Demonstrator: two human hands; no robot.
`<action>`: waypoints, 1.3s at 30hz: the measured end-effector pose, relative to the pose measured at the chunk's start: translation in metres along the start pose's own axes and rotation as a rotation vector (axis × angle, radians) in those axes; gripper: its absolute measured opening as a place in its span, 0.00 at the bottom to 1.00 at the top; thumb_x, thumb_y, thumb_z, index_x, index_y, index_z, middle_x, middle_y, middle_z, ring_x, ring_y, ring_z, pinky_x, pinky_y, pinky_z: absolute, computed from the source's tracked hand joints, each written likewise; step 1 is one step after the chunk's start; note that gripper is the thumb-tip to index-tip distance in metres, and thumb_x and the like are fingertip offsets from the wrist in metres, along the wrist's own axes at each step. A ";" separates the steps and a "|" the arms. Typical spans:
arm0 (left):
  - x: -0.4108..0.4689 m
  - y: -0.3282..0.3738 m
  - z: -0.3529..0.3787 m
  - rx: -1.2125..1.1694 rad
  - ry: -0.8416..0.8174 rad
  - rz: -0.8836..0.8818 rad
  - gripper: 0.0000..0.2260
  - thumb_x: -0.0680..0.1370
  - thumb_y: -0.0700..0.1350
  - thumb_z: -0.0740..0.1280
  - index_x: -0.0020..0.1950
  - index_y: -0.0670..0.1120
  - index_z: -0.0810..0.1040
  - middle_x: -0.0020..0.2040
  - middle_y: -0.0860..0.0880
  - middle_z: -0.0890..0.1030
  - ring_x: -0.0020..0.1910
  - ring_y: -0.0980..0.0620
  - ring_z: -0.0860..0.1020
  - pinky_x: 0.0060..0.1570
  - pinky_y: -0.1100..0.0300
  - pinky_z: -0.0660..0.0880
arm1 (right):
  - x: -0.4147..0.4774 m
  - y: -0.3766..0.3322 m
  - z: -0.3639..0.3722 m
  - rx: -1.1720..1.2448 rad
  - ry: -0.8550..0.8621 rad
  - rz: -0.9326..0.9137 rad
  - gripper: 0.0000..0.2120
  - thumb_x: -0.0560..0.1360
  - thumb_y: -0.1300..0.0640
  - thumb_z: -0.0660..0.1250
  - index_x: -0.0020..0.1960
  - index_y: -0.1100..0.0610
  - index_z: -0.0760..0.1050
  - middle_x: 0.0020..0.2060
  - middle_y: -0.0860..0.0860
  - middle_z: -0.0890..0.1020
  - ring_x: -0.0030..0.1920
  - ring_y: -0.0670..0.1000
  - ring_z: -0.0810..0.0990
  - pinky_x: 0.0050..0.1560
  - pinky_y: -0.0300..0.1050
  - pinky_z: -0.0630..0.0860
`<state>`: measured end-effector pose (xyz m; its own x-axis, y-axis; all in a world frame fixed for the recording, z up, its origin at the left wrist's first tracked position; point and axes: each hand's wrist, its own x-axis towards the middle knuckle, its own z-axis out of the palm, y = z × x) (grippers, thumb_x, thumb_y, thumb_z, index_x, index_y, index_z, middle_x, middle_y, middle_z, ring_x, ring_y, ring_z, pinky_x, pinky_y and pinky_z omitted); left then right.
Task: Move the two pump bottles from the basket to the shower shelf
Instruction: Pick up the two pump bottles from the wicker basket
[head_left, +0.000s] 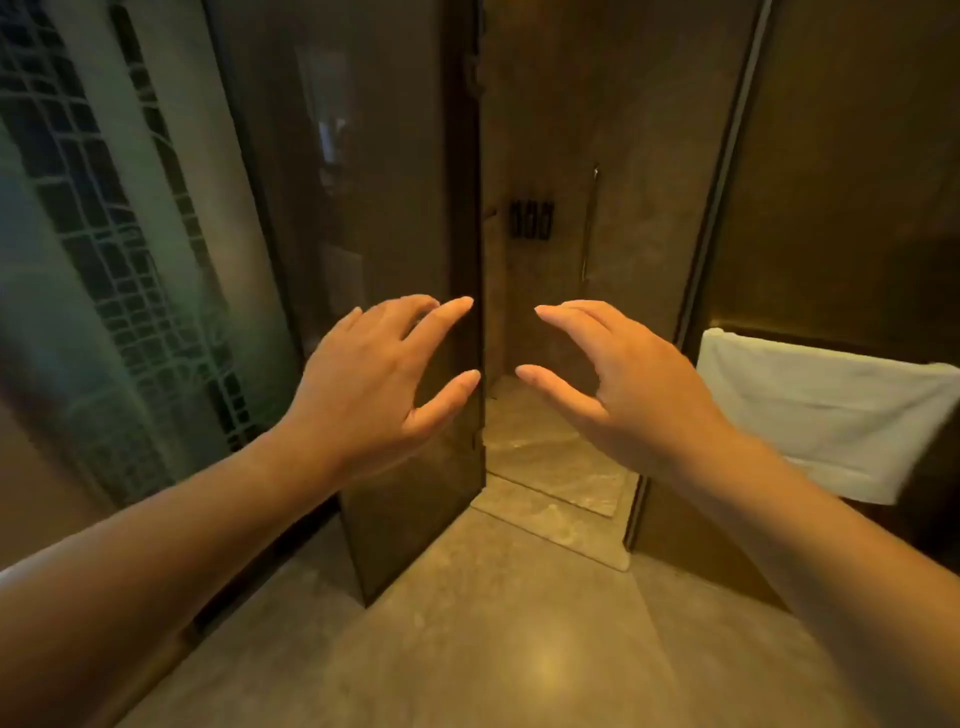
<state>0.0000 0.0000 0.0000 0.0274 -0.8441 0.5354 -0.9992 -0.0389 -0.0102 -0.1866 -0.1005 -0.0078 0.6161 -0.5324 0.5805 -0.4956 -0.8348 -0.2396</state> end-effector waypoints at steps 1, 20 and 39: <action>-0.002 0.004 0.004 -0.043 -0.018 0.017 0.29 0.75 0.65 0.47 0.72 0.52 0.60 0.67 0.46 0.71 0.64 0.46 0.70 0.61 0.45 0.69 | -0.009 0.001 0.000 -0.013 0.006 0.018 0.29 0.73 0.34 0.55 0.70 0.47 0.65 0.67 0.46 0.71 0.66 0.47 0.69 0.54 0.39 0.66; -0.044 0.176 0.090 -0.406 -0.248 0.601 0.26 0.76 0.65 0.49 0.70 0.54 0.62 0.63 0.49 0.75 0.59 0.49 0.74 0.59 0.47 0.68 | -0.251 0.005 -0.061 -0.309 -0.017 0.718 0.29 0.74 0.34 0.54 0.71 0.46 0.62 0.69 0.45 0.68 0.67 0.46 0.66 0.59 0.44 0.68; -0.065 0.529 0.074 -0.660 -0.196 1.008 0.25 0.77 0.63 0.51 0.69 0.52 0.64 0.62 0.48 0.76 0.55 0.49 0.76 0.48 0.53 0.74 | -0.488 0.073 -0.268 -0.553 0.118 1.059 0.25 0.75 0.38 0.57 0.66 0.50 0.67 0.62 0.49 0.74 0.59 0.49 0.72 0.52 0.42 0.69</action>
<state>-0.5282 -0.0053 -0.1021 -0.8214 -0.4081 0.3985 -0.3971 0.9107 0.1141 -0.6872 0.1363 -0.1003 -0.3017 -0.8778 0.3719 -0.9358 0.1982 -0.2915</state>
